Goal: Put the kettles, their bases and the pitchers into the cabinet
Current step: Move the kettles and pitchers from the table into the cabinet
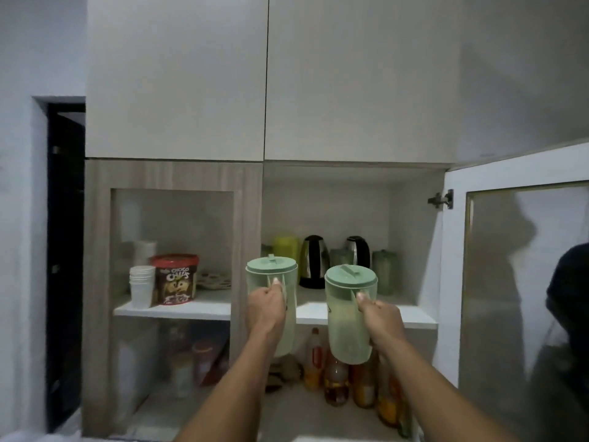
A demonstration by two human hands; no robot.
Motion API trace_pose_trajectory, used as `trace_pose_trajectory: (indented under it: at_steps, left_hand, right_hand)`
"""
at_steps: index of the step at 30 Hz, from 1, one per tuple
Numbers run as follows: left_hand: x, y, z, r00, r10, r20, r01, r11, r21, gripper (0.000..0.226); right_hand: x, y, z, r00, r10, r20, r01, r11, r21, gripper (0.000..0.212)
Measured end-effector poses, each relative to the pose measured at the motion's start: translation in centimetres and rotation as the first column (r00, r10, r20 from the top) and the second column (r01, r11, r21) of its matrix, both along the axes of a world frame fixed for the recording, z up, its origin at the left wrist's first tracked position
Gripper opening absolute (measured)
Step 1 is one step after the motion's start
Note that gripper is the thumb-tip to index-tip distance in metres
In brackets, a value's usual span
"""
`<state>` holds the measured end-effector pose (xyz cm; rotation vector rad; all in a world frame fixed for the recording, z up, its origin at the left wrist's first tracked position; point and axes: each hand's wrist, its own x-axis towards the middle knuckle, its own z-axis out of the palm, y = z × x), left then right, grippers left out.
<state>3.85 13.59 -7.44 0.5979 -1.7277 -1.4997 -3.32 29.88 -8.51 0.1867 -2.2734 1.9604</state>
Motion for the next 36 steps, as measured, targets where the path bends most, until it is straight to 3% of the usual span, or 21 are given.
trace_pose_trajectory:
  at_steps: [11,16,21,26,30,36]
  left_hand:
    - [-19.6,-5.3,-1.1,1.0,0.019,0.007,-0.019,0.998,-0.057,0.045]
    - [-30.1,-9.9,-2.4,0.999,-0.024,0.023,0.023,0.997,0.07,0.039]
    - [-37.2,-14.0,-4.1,0.995,0.007,0.095,-0.016,0.996,0.093,0.037]
    - [-42.6,-19.2,-4.4,0.97,0.149,0.191,-0.152,0.988,0.002,0.04]
    - [-46.6,-22.5,-3.9,0.956,0.263,0.13,-0.255,0.964,-0.075,0.034]
    - [-52.7,-25.8,-4.2,0.91,0.389,0.142,-0.385,0.921,-0.056,0.031]
  right_hand:
    - [-18.9,-5.3,-1.3,0.998,0.057,-0.027,-0.058,0.998,-0.013,0.044]
    - [-27.9,-10.0,-1.5,0.997,0.073,-0.007,-0.072,0.997,0.034,0.04]
    - [-35.9,-15.5,-2.4,0.99,0.121,0.072,-0.122,0.992,0.011,0.039]
    - [-43.9,-22.2,-2.3,0.974,0.187,0.125,-0.189,0.982,0.001,0.031]
    - [-48.8,-26.4,-2.4,0.949,0.294,0.115,-0.3,0.953,0.037,0.04]
    - [-55.1,-31.0,-2.9,0.92,0.39,0.051,-0.393,0.913,0.112,0.053]
